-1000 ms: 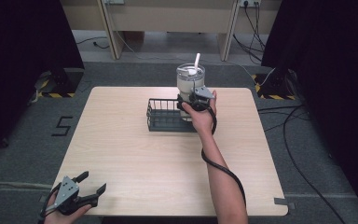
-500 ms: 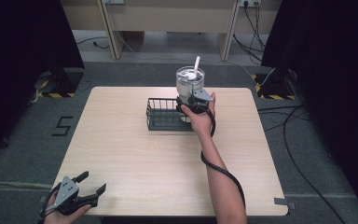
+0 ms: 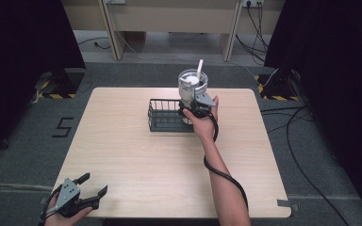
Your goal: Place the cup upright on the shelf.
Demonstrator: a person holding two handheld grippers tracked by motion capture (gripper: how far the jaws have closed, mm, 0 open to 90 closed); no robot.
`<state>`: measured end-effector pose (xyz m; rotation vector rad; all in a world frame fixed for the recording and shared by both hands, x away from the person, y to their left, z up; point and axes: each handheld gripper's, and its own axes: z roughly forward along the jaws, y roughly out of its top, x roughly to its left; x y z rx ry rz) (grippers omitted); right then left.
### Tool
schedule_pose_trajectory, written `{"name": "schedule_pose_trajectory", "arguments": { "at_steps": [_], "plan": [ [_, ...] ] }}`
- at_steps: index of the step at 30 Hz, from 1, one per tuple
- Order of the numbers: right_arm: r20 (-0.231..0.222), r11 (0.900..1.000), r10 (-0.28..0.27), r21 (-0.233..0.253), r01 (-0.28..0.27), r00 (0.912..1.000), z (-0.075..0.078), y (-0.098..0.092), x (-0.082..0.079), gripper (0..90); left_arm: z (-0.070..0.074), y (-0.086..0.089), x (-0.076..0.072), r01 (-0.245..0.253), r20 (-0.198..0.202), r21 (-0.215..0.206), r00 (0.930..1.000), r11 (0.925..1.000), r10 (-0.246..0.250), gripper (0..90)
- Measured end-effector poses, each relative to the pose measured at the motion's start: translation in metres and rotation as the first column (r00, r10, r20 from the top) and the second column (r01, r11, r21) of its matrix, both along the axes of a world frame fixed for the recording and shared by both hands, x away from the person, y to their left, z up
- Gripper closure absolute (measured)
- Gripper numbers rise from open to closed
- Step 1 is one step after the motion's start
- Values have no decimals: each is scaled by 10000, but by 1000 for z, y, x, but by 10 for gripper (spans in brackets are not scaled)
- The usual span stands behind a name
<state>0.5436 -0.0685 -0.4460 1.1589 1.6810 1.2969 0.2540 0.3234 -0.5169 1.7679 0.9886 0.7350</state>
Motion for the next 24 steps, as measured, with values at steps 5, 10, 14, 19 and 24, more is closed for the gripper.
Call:
{"name": "schedule_pose_trajectory", "arguments": {
  "at_steps": [5,10,14,19,24],
  "plan": [
    [25,10000,9,54,-9,10000,-2,0,0,98,0,0,0,-3,13,-5,10000,10000,3,168],
    [-183,9999,157,-25,-157,9997,-5,-2,-2,56,0,0,0,12,22,-20,10000,10000,-11,168],
    [-273,9997,206,-90,-208,9994,-6,-4,-6,45,0,0,0,14,43,0,10000,10000,-14,168],
    [-219,9998,192,-48,-193,9996,-3,-8,-12,46,0,-1,0,5,50,35,10000,10000,-5,168],
    [-281,9996,257,-61,-259,9993,-2,-13,-20,52,1,-1,0,6,63,59,10000,10000,-6,168]
  ]
}}
